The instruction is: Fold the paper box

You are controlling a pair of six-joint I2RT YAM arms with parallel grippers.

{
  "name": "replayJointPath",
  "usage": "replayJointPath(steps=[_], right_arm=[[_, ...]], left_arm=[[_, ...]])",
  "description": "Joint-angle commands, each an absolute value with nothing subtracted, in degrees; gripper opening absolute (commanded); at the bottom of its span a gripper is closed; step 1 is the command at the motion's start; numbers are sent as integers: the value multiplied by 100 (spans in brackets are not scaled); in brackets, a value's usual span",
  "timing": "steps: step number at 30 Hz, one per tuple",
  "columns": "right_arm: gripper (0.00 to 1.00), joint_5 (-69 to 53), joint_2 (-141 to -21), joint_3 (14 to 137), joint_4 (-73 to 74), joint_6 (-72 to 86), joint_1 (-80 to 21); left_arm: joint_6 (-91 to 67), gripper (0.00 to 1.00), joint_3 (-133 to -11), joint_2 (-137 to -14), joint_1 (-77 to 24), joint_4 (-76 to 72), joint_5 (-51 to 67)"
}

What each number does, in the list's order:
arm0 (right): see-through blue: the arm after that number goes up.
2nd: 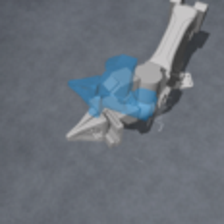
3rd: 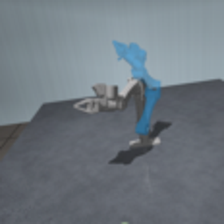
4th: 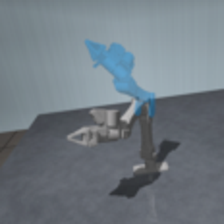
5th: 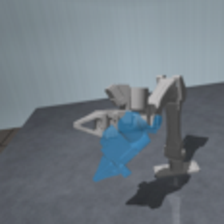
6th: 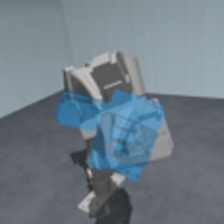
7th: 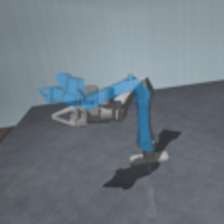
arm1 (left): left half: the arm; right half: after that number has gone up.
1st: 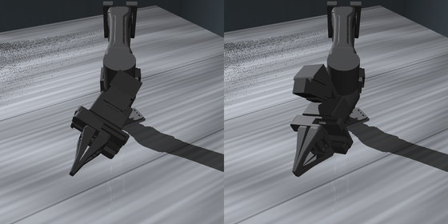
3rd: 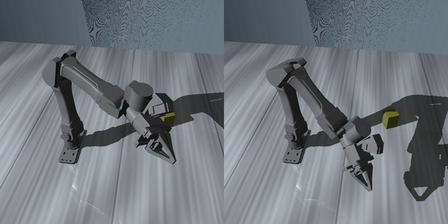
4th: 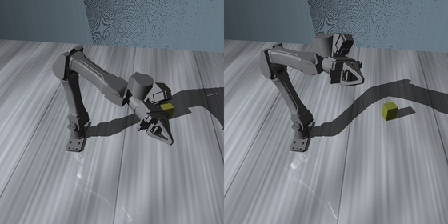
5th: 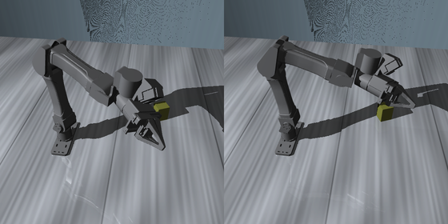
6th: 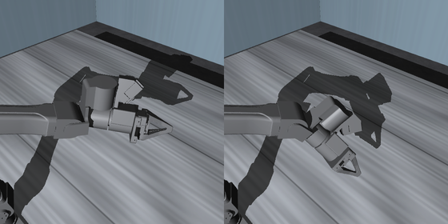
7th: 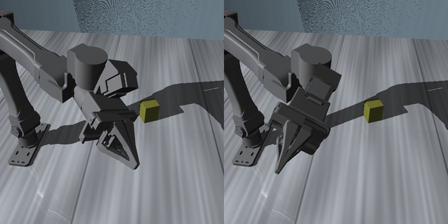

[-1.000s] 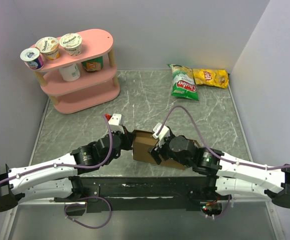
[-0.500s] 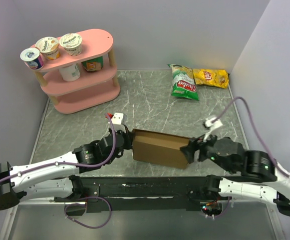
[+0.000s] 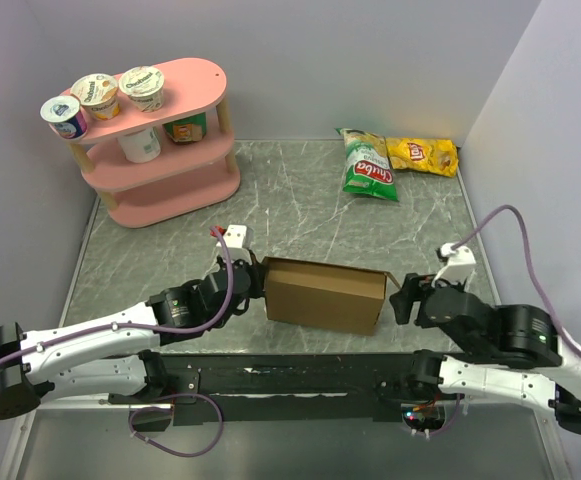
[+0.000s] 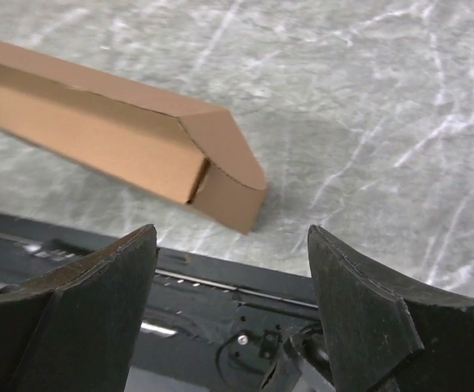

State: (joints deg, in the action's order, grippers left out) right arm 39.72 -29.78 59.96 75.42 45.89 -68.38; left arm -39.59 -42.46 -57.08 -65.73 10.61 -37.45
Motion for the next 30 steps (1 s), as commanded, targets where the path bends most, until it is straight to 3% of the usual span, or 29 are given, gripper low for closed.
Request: replayJointPath(steps=[1, 6, 10, 14, 21, 22, 24, 25, 30], right_arm=[[82, 4622, -3533, 5836, 7523, 4800, -6838], [80, 4369, -3455, 5573, 6348, 3571, -6277], [76, 3283, -3375, 5274, 5257, 2280, -4979], [70, 2630, -3533, 5098, 4711, 1855, -4370], [58, 2303, -3657, 5036, 4588, 1732, -4333], [54, 2285, -3630, 5027, 4562, 1731, -4342], [37, 2198, -3647, 5071, 4588, 1740, -4333], [14, 2189, -3717, 5132, 4666, 1775, -4342], [4, 2101, -3884, 5264, 4737, 1871, -4342]], left_arm=[[-3832, 1, -4122, -5748, -6609, 2233, -3753], [-3692, 1, -4026, -5616, -6609, 2092, -3648], [-3639, 1, -4052, -5669, -6609, 2074, -3604], [-3621, 1, -4087, -5704, -6609, 2092, -3612], [-3560, 1, -4078, -5739, -6609, 2066, -3612], [-3542, 1, -4087, -5765, -6618, 2074, -3612], [-3525, 1, -4139, -5853, -6609, 2083, -3604], [-3472, 1, -4183, -5923, -6609, 2100, -3612], [-3288, 1, -4342, -6170, -6636, 2136, -3639]])
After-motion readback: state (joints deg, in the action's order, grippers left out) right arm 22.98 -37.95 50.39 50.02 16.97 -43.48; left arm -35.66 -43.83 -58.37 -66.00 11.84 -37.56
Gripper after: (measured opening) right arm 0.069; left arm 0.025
